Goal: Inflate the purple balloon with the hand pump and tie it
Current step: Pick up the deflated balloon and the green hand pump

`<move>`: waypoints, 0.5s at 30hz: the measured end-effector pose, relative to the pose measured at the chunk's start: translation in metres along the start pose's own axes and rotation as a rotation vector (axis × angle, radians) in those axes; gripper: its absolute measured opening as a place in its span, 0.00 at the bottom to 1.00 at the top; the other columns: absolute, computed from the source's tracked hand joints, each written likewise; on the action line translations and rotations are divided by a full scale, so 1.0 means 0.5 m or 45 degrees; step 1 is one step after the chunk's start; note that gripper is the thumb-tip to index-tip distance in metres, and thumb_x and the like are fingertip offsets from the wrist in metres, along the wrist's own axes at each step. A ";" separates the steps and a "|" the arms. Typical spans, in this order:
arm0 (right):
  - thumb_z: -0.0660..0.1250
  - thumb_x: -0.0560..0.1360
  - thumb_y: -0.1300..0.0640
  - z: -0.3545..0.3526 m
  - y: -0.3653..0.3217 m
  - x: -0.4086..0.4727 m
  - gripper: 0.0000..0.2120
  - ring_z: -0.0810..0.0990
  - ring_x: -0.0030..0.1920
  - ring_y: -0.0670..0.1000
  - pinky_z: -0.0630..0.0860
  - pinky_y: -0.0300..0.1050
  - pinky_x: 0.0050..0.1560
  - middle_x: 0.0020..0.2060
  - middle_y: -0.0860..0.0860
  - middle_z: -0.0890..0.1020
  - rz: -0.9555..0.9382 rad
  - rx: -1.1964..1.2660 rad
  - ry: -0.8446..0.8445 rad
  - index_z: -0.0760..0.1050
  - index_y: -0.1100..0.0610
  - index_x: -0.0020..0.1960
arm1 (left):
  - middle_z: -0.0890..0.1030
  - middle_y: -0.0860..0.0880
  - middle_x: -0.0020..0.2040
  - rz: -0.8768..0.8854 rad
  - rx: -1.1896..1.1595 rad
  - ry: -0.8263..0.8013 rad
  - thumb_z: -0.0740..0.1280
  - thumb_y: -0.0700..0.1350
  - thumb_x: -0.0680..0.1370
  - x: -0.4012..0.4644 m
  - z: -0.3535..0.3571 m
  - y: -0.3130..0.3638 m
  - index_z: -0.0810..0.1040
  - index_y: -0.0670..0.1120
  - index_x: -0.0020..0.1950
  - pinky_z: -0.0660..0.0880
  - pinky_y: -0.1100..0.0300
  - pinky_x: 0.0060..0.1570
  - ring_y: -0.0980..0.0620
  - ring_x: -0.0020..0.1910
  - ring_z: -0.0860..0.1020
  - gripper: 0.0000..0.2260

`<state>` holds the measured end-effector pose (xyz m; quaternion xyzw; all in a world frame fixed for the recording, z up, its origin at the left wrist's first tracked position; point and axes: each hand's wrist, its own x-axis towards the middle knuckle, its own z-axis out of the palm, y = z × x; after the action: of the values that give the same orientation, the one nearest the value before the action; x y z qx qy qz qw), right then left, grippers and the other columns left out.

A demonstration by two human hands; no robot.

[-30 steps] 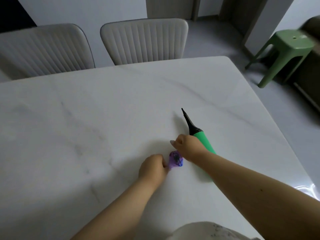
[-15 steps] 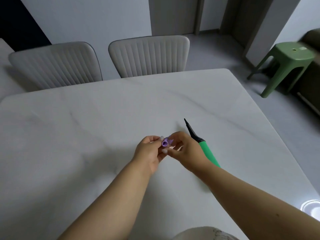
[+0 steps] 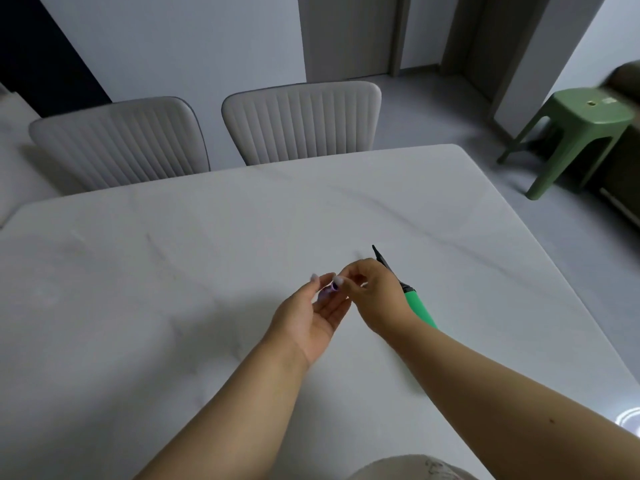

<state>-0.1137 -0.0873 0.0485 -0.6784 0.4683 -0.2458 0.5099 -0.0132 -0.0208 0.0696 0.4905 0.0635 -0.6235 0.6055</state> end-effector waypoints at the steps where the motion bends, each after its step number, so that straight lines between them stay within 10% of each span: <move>1: 0.68 0.71 0.49 0.005 0.004 0.007 0.10 0.81 0.41 0.48 0.78 0.38 0.44 0.41 0.52 0.82 0.022 0.020 -0.007 0.77 0.52 0.34 | 0.82 0.38 0.50 -0.052 -0.080 -0.036 0.57 0.52 0.82 -0.005 -0.001 -0.001 0.78 0.40 0.60 0.77 0.51 0.56 0.44 0.46 0.84 0.18; 4: 0.69 0.68 0.46 0.014 0.004 0.013 0.11 0.83 0.46 0.53 0.81 0.51 0.49 0.46 0.56 0.81 0.087 0.001 -0.022 0.78 0.52 0.32 | 0.81 0.38 0.57 -0.152 -0.199 -0.167 0.54 0.63 0.80 -0.008 -0.006 -0.007 0.77 0.47 0.64 0.77 0.48 0.55 0.41 0.51 0.82 0.26; 9: 0.71 0.73 0.56 0.014 -0.005 0.012 0.10 0.84 0.32 0.52 0.82 0.45 0.34 0.43 0.57 0.82 0.122 0.048 -0.094 0.78 0.57 0.34 | 0.82 0.41 0.56 -0.147 -0.184 -0.235 0.50 0.65 0.79 -0.001 -0.014 -0.006 0.76 0.46 0.66 0.76 0.50 0.53 0.42 0.52 0.83 0.29; 15: 0.66 0.74 0.46 -0.011 0.047 0.018 0.13 0.74 0.56 0.53 0.70 0.44 0.53 0.51 0.52 0.79 0.026 -0.621 0.345 0.77 0.55 0.52 | 0.81 0.39 0.59 -0.136 -0.114 -0.125 0.50 0.63 0.80 0.020 -0.021 0.012 0.74 0.38 0.66 0.73 0.49 0.60 0.41 0.59 0.78 0.32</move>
<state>-0.1231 -0.0986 0.0275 -0.7373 0.5843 -0.2093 0.2667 -0.0004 -0.0220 0.0607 0.4276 0.0876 -0.6749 0.5950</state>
